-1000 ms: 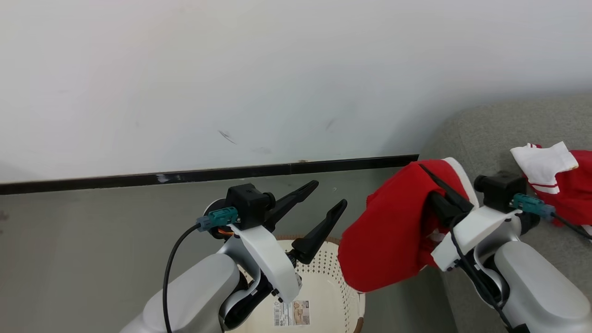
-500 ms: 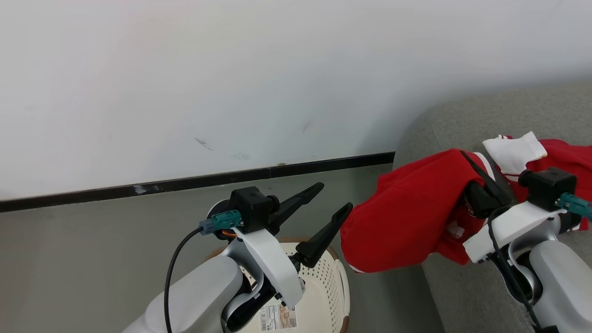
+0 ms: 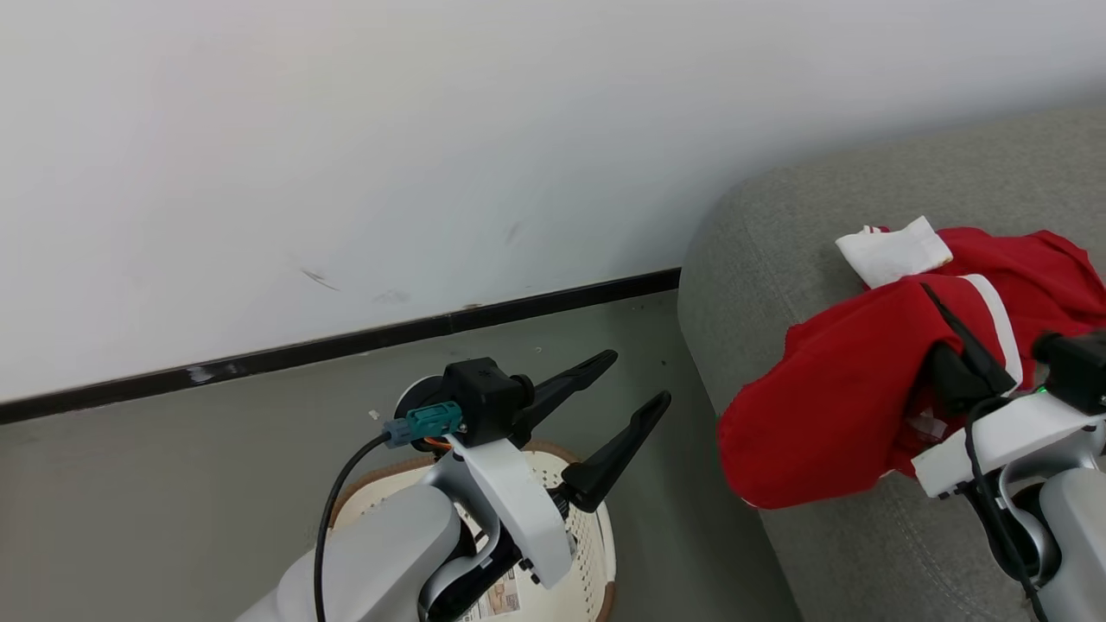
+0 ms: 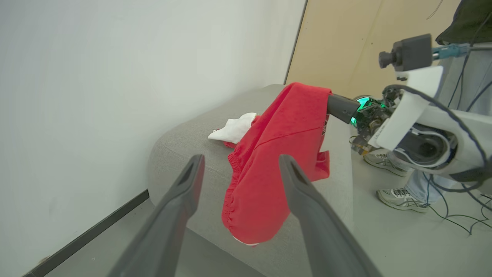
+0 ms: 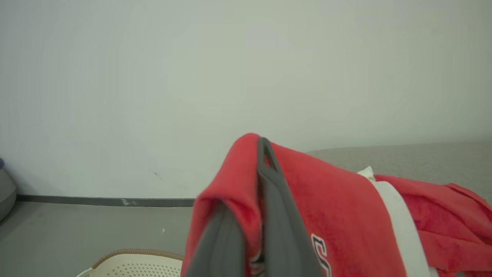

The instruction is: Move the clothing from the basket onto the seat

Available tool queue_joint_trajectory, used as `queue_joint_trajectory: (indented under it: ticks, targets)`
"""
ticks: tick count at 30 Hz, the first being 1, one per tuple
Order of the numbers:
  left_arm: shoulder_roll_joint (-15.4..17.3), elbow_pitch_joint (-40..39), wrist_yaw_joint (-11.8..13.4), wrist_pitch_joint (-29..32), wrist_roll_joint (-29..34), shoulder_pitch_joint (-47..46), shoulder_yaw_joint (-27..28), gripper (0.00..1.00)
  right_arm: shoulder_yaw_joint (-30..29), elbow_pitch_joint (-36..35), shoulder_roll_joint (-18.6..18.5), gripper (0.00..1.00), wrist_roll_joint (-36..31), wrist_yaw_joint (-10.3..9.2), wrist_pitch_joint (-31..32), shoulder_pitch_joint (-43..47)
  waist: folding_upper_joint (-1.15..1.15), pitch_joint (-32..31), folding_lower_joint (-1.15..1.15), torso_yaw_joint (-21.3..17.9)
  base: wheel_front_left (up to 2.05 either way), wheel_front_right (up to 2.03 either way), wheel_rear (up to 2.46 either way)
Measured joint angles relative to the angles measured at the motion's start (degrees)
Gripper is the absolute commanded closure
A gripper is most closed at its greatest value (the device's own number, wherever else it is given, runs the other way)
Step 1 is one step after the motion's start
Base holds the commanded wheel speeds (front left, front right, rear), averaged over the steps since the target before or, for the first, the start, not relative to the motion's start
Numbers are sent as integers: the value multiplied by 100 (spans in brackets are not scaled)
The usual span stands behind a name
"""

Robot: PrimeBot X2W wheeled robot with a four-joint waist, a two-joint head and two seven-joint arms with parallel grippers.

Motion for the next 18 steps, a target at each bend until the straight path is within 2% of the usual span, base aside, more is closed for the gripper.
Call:
queue_joint_trajectory:
  ticks: [18]
  targets:
    - [121, -121, -19, 1, 156, -6, -146, 0, -743, -637, 132, 100, -170, 0, -1, 528, 0, 205, 0, -776, 0, 0, 0]
